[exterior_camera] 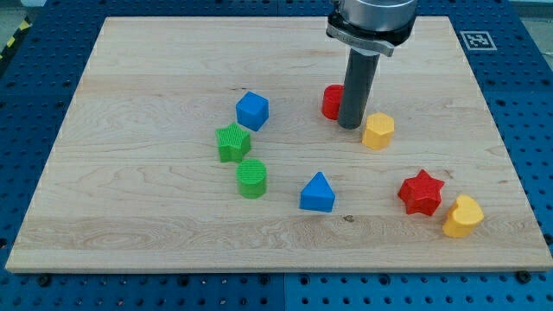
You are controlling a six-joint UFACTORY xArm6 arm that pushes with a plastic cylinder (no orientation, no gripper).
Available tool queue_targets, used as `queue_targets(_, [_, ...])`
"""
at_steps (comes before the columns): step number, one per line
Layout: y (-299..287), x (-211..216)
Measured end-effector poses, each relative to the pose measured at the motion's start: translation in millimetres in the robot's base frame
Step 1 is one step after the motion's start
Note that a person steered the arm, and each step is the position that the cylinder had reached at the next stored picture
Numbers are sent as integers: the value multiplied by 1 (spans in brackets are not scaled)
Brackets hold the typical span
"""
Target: Separate the red circle from the yellow hexagon
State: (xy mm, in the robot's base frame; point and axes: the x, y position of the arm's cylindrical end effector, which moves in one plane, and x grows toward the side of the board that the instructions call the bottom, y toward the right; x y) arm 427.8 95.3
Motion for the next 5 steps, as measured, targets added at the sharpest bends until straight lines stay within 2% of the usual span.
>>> queue_targets(2, [1, 0])
queue_targets(4, [1, 48])
queue_targets(5, [20, 71])
